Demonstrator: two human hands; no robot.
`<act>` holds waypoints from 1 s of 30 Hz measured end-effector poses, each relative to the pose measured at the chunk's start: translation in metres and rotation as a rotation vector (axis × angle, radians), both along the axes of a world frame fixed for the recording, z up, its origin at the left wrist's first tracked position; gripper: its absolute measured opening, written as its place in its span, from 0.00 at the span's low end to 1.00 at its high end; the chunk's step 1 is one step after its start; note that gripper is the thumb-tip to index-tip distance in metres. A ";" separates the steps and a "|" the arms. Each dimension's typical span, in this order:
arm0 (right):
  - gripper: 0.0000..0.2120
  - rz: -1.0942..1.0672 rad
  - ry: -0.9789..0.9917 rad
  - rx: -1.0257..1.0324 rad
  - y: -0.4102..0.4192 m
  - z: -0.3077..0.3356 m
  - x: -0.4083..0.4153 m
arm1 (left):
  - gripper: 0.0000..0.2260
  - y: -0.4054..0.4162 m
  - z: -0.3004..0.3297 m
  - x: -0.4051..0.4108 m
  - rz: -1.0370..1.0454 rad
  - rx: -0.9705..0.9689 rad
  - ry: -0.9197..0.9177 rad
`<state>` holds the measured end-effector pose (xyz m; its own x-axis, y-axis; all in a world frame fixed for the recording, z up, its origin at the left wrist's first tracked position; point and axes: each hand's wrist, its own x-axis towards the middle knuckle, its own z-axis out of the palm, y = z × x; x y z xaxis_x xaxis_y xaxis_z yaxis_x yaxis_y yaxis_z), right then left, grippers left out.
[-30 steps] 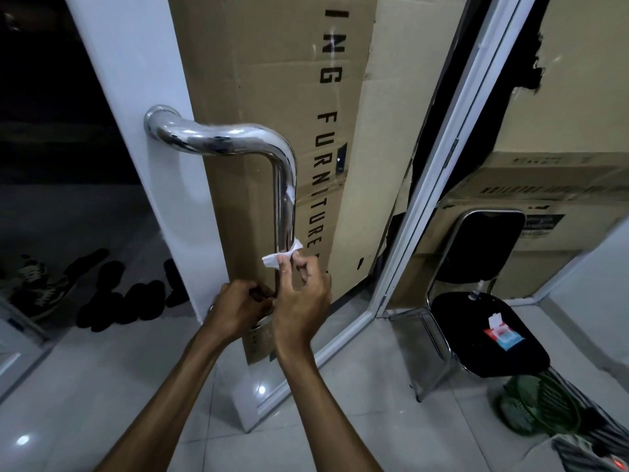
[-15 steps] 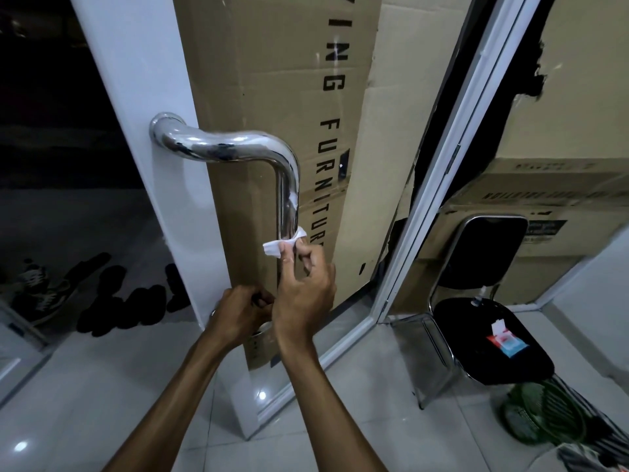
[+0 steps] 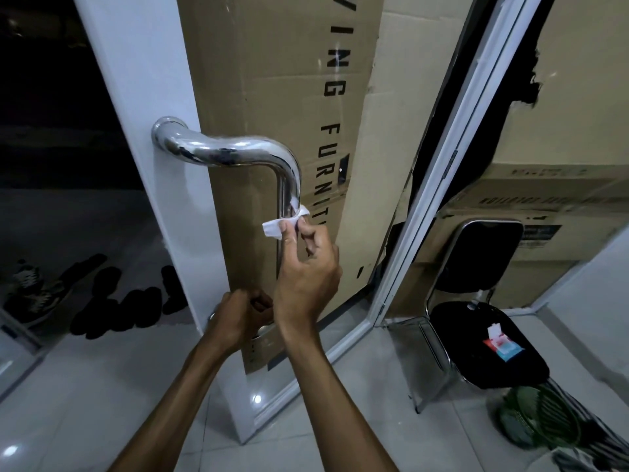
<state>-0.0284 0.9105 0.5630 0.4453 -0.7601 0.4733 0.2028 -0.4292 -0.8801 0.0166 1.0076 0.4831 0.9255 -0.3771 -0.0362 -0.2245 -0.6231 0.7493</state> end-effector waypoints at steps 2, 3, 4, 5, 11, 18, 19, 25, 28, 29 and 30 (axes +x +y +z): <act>0.09 0.001 0.016 -0.007 0.001 -0.006 -0.001 | 0.13 0.000 -0.001 0.000 0.018 0.003 0.004; 0.09 -0.006 0.028 -0.010 0.001 -0.010 -0.002 | 0.13 0.000 -0.001 0.000 0.024 0.006 0.004; 0.09 -0.012 0.034 -0.009 0.001 -0.013 -0.004 | 0.13 0.000 -0.002 0.000 0.023 0.007 -0.001; 0.09 -0.012 0.032 -0.005 0.001 -0.013 -0.004 | 0.13 0.000 -0.001 -0.001 0.018 0.008 -0.007; 0.09 0.031 -0.038 0.029 -0.001 0.014 0.003 | 0.14 0.001 0.000 -0.003 -0.001 -0.008 -0.027; 0.09 0.041 0.001 0.055 0.001 0.000 -0.003 | 0.15 0.001 0.000 -0.004 -0.005 -0.021 -0.044; 0.09 0.040 -0.007 0.056 0.001 0.003 -0.002 | 0.13 0.001 -0.002 -0.003 -0.006 -0.029 -0.050; 0.11 0.038 -0.029 0.062 0.002 0.011 0.000 | 0.10 0.001 -0.003 -0.004 0.016 -0.081 0.024; 0.11 0.040 -0.033 0.057 0.002 0.005 0.000 | 0.10 0.003 -0.006 0.000 0.078 -0.171 0.112; 0.11 0.043 -0.039 0.061 0.002 0.005 0.000 | 0.08 0.002 -0.012 0.004 0.074 -0.175 0.104; 0.10 0.044 -0.047 0.062 0.002 0.006 0.000 | 0.08 0.002 -0.015 0.004 0.053 -0.157 0.104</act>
<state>-0.0281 0.9120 0.5695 0.4568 -0.7689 0.4475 0.2622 -0.3643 -0.8936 0.0209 1.0100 0.4685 0.9386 -0.3361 -0.0773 -0.1107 -0.5060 0.8554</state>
